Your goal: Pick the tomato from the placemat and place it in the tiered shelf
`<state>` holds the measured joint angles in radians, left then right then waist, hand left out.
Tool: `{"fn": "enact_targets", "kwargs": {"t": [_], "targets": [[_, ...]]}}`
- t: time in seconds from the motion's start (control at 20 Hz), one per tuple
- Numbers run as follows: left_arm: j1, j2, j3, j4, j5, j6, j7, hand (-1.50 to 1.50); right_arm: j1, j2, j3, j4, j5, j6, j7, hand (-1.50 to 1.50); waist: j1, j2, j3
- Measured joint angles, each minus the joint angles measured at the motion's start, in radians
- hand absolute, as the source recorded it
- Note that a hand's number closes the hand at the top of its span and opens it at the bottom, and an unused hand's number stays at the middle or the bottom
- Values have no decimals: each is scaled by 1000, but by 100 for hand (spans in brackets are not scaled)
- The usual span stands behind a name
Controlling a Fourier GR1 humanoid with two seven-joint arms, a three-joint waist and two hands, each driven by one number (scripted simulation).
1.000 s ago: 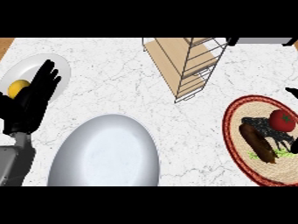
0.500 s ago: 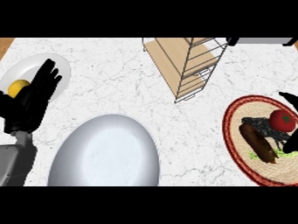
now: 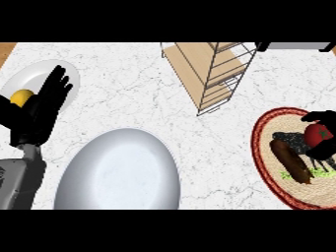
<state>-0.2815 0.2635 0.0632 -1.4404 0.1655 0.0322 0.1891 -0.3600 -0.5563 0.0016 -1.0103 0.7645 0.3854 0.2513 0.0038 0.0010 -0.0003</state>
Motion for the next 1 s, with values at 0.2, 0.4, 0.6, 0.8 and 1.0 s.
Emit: {"fn": "enact_targets", "kwargs": {"t": [0.2, 0.4, 0.6, 0.8, 1.0], "targets": [[18, -13, -7, -28, -15, -2, 10, 0, -9, 10, 16, 27, 51, -41, -42, 150, -1, -3, -5], [24, -14, 5, -38, -20, -9, 12, 0, -10, 14, 17, 45, 91, -108, -107, 150, 0, -4, -6], [33, -11, 13, -52, -16, -21, 22, 0, -15, 90, 68, -24, 139, -144, -78, 150, -5, -8, -11], [14, -23, -12, -50, -14, -37, 29, 0, -81, 284, 237, -107, 225, -116, -2, 150, 47, -10, -22], [-11, -36, -36, -45, -15, -49, 35, 0, -141, 421, 371, -165, 212, -125, 114, 150, 97, -4, -14]]}}
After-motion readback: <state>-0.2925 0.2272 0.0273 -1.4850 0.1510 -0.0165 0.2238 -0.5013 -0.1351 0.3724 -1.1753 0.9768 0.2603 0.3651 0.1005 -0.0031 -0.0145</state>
